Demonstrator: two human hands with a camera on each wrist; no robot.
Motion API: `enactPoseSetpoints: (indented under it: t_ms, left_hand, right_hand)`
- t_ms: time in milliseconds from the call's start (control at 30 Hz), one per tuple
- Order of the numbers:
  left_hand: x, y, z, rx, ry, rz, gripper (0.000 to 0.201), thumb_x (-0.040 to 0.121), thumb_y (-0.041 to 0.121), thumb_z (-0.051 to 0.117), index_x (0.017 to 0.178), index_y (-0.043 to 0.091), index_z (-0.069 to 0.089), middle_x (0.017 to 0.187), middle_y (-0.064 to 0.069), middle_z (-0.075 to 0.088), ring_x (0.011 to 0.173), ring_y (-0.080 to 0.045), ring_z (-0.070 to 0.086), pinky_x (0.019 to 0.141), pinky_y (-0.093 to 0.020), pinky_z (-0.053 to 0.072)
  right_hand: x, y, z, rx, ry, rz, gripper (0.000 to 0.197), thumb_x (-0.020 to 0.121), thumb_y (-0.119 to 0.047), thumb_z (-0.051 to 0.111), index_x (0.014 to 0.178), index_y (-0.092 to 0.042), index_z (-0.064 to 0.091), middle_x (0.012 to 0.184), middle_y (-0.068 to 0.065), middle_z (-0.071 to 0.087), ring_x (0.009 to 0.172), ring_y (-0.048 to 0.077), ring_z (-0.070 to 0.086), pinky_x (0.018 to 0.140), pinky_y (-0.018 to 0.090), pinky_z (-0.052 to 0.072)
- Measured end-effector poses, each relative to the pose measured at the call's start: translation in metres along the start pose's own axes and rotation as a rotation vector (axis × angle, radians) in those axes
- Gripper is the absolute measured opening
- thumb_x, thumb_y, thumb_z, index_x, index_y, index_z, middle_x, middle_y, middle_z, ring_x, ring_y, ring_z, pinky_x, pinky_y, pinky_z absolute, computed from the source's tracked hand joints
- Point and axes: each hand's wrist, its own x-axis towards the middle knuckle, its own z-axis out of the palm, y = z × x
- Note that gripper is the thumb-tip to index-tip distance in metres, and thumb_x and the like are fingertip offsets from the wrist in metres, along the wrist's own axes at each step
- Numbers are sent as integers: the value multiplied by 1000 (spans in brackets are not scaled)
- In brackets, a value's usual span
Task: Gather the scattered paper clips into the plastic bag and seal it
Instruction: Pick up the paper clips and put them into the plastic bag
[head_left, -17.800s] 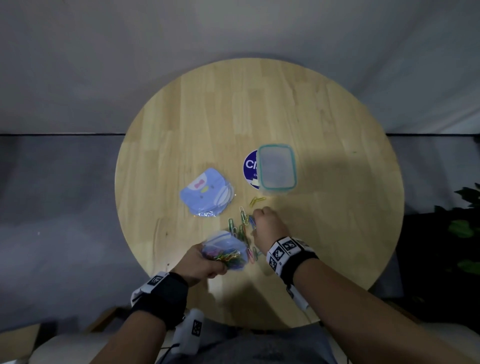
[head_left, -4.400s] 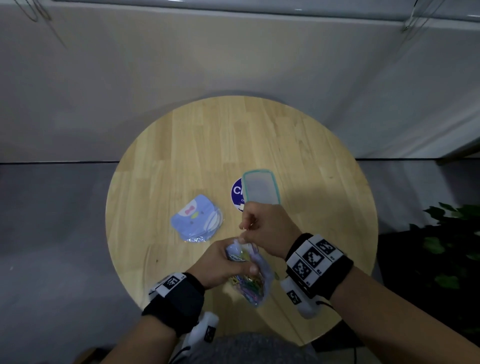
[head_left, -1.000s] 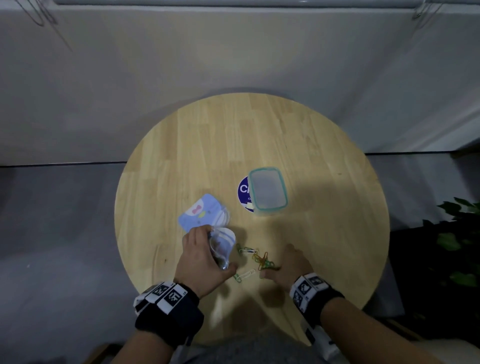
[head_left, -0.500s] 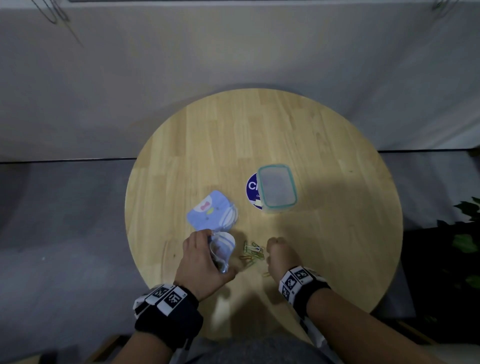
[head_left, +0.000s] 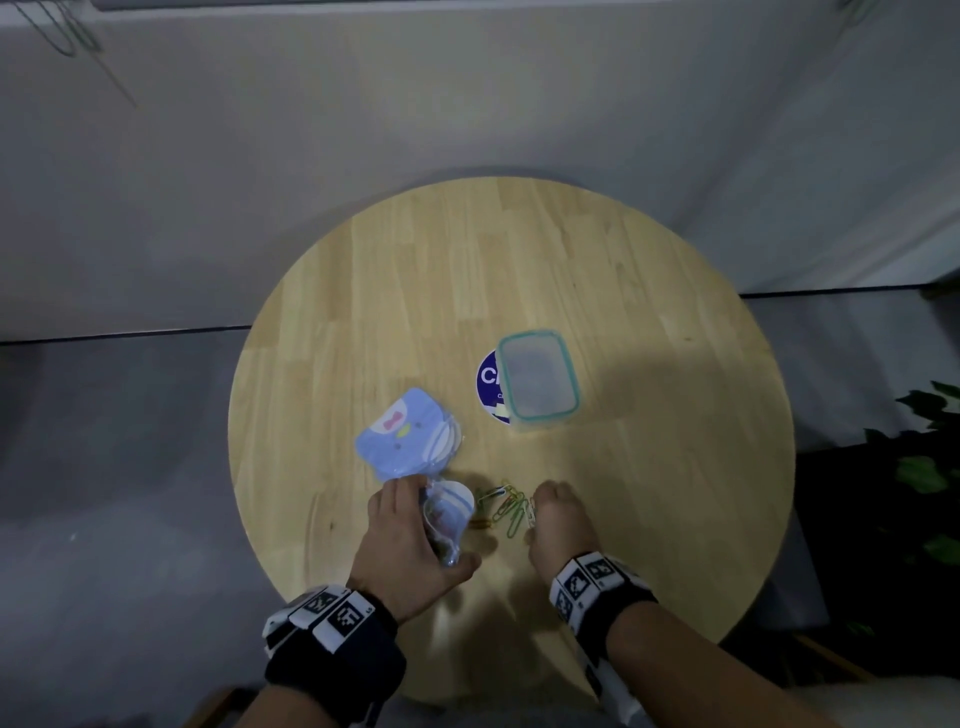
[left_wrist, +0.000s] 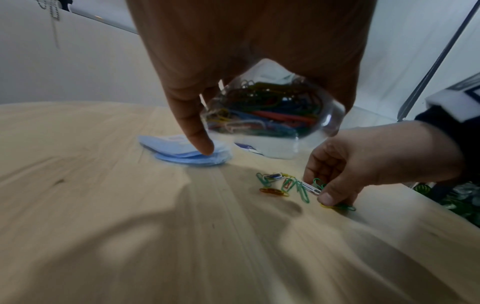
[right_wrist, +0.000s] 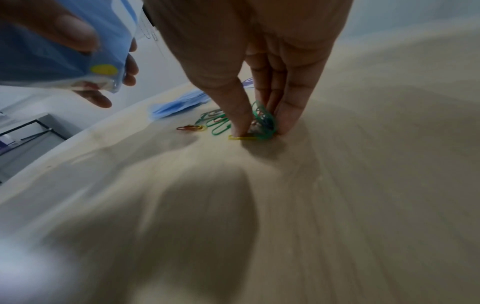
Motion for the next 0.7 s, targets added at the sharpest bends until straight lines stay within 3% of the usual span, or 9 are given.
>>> enactPoseSetpoints:
  t_ms: [133,333,433,500,567,700]
  left_hand:
    - [2,4,1,-3,-8,10,86,47,60,70,115,16,41,105,7,39,99,-15,36,86,-26,36]
    - [7,7,5,2,-23,19,85,45,62,66,111,14,43,102,5,40,97,-15,37,84,-26,34]
    - [12,10,9,-5,-11,29,85,45,61,68,111,12,44,102,4,41,98,-17,38,85,-27,34]
    - [16,13,12,-11,6,63,84,47,58,72,111,12,43,102,3,42,96,-17,38,85,-29,37]
    - [19,24,14,-19,31,94,83,49,61,70,110,11,45,101,1,43,94,-15,37,84,-30,38]
    - [30,46,20,-24,93,147,79,52,66,63,100,5,53,95,0,44,90,-17,40,81,-26,31]
  right_hand:
    - [4,4,0,4,-12,8,37,79,1,51,116,-4,50,124,14,52,117,29,49,97,32,41]
    - [7,15,-13,163,-42,62,23,78,-1,57,100,-4,62,111,14,62,104,31,59,87,30,47]
    - [4,27,-28,413,44,120,18,73,5,55,81,-8,64,90,12,66,90,31,63,75,27,47]
    - [0,30,-43,625,104,179,22,70,9,59,67,-12,61,67,5,63,68,26,61,66,28,47]
    - [-6,24,-67,942,140,189,26,69,13,64,62,-11,60,50,1,58,48,20,54,58,32,50]
    - [-17,-14,-115,1327,232,18,21,70,18,66,71,-3,62,51,6,59,42,14,53,49,23,51]
